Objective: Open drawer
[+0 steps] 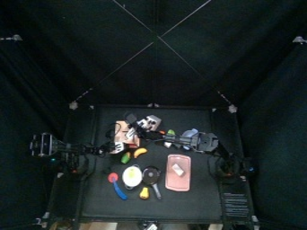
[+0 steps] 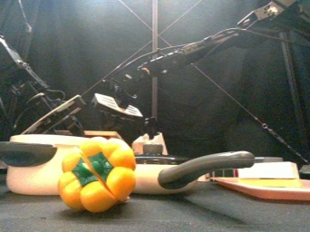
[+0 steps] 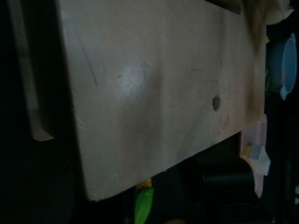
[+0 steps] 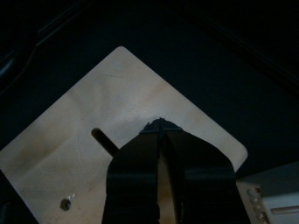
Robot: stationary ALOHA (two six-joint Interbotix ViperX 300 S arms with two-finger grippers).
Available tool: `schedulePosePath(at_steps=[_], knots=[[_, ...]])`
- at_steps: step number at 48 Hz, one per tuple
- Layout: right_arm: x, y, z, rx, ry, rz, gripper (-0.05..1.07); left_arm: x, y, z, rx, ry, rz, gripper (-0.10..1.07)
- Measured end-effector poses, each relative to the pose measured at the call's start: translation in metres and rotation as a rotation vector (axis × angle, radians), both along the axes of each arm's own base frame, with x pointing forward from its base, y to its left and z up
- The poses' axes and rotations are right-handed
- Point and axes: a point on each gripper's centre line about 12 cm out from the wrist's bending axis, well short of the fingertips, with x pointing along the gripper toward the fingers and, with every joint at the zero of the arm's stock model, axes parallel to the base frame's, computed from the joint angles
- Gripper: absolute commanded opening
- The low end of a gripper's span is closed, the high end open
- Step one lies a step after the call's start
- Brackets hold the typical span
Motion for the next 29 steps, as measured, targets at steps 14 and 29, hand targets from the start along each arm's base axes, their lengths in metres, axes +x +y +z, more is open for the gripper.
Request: schedulePosePath(at_steps=[14, 29], knots=[[0.0000, 0.0000, 0.0000, 0.000, 0.000, 0.000, 0.05, 0.0000, 0.0002, 0.0009, 0.002, -0.003, 0.001, 0.63], [-0.0003, -0.0002, -0.0012, 0.001, 0.005, -0.003, 0.05, 0.0010, -0.0046, 0.0009, 0.003, -0.003, -0.018, 0.63]])
